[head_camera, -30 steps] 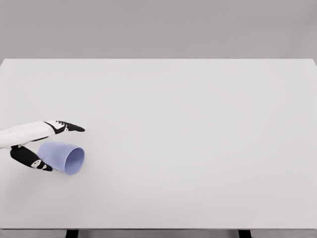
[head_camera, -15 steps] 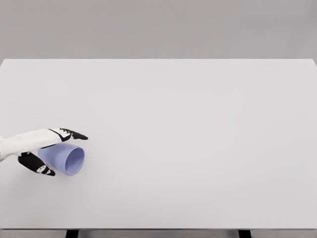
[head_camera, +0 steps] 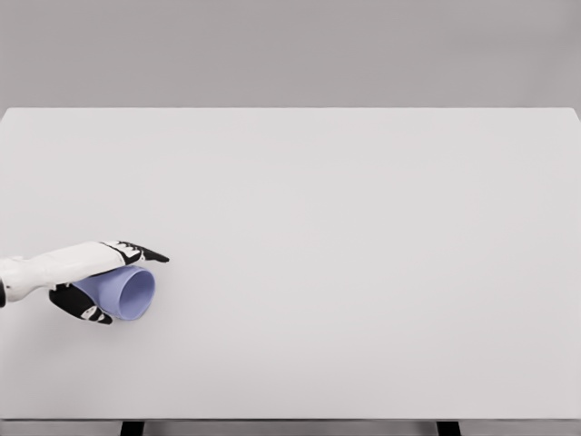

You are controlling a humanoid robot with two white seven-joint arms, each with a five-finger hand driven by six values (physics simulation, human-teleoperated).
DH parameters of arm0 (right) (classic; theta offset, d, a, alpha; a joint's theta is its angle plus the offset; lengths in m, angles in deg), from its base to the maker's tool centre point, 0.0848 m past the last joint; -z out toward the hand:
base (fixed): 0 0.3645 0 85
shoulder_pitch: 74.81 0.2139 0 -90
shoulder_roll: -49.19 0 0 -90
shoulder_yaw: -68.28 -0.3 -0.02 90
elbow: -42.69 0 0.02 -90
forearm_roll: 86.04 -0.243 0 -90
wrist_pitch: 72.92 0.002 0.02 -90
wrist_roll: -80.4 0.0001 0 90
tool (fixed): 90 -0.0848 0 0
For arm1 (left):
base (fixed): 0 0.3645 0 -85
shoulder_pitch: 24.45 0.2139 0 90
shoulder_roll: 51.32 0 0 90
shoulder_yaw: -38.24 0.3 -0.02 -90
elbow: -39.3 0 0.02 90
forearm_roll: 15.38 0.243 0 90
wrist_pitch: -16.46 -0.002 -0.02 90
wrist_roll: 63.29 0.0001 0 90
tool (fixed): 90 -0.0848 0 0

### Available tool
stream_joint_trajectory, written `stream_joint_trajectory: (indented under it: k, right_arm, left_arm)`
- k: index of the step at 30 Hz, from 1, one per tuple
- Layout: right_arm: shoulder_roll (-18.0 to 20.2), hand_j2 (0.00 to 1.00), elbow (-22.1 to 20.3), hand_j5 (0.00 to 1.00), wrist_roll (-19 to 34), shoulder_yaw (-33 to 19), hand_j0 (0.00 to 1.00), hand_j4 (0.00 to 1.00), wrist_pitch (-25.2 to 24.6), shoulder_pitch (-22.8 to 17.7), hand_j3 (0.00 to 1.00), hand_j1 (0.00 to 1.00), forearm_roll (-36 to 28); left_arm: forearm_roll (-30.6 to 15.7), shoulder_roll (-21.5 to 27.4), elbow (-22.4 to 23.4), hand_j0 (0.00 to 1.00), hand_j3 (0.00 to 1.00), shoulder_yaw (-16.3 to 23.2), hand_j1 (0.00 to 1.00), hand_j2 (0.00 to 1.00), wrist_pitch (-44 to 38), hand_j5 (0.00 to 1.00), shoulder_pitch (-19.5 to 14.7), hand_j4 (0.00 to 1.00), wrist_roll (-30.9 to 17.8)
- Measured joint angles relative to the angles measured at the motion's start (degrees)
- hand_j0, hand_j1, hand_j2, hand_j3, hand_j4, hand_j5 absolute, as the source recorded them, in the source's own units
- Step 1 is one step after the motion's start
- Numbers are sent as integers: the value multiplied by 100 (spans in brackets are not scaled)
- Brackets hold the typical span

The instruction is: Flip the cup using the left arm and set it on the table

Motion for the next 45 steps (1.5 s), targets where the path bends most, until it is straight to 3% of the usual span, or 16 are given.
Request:
stream_joint_trajectory:
  k: [10,17,21,23,26,31,34,37,40,45]
  right_arm:
    - [0,100,0,100,1,0,100,100,1,-9,100,100,0]
    - [0,100,0,100,0,-1,100,100,1,0,100,100,0]
    - [0,100,0,100,1,0,100,100,0,0,100,100,0]
    - [0,100,0,100,0,0,100,100,-1,0,100,100,0]
    - [0,100,0,100,0,-1,100,100,-1,0,100,100,0]
    - [0,100,0,100,0,-2,100,100,-1,0,100,100,0]
    - [0,100,-1,100,1,-1,100,100,-2,0,100,100,-1]
    - [0,100,-1,100,1,-1,100,100,0,0,100,100,-1]
    - [0,100,0,100,-1,-1,100,100,1,0,100,100,0]
    - [0,100,0,100,0,0,100,100,1,0,100,100,0]
  left_arm:
    - [9,-31,-4,58,58,48,58,58,-83,58,0,58,7]
    - [-64,-20,0,58,58,71,58,58,-29,58,-61,58,-7]
    - [-709,24,7,59,59,34,59,59,9,59,-272,59,-136]
    - [-1211,45,35,59,59,16,59,59,150,59,-334,59,-515]
    - [-2101,148,84,59,59,-58,59,59,460,59,-369,59,-1035]
    - [-3711,117,162,59,59,-223,59,59,762,59,-404,59,-1285]
    - [-4520,-211,461,59,59,-315,59,59,768,59,-651,59,-1314]
    - [-4986,-976,1137,60,60,-341,60,60,412,60,-1221,60,-1320]
    - [-5133,-1775,1834,60,60,-377,60,60,-33,60,-1345,60,-1317]
    - [-5007,-2777,2416,61,61,-443,61,61,-123,61,-1354,61,-1320]
